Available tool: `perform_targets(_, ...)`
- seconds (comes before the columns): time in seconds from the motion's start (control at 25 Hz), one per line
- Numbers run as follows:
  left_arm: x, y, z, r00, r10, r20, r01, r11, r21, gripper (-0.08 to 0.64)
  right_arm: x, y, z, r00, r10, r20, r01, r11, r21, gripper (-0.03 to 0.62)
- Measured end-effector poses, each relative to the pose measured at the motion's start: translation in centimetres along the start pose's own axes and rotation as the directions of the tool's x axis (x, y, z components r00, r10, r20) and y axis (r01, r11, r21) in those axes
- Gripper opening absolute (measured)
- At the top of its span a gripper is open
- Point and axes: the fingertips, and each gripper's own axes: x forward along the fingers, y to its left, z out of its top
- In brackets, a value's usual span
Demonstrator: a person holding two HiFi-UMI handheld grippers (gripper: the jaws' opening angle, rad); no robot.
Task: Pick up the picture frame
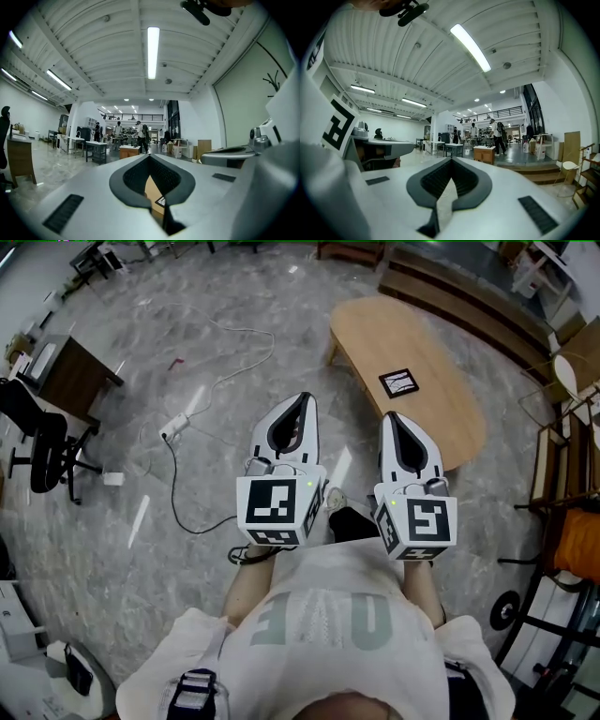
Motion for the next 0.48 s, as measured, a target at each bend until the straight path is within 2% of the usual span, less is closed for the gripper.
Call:
perform_targets(0.28,12.4,3.5,2.1,1.0,0.021,-0.009,-0.021,1.0,-0.011,0.009,12.1,-5.3,2.9,0.998,0.063,-0.022,-0.064,0.998,-0.017,0.005)
perform_targets(0.48,17.9,5.6,2.3,0.999,0.037,-0.012,-0.037,0.999,-0.023,0.009,18.1,-7.3,3.3,0.995,0.1,-0.029,-0.101,0.994,-0.028,0.005)
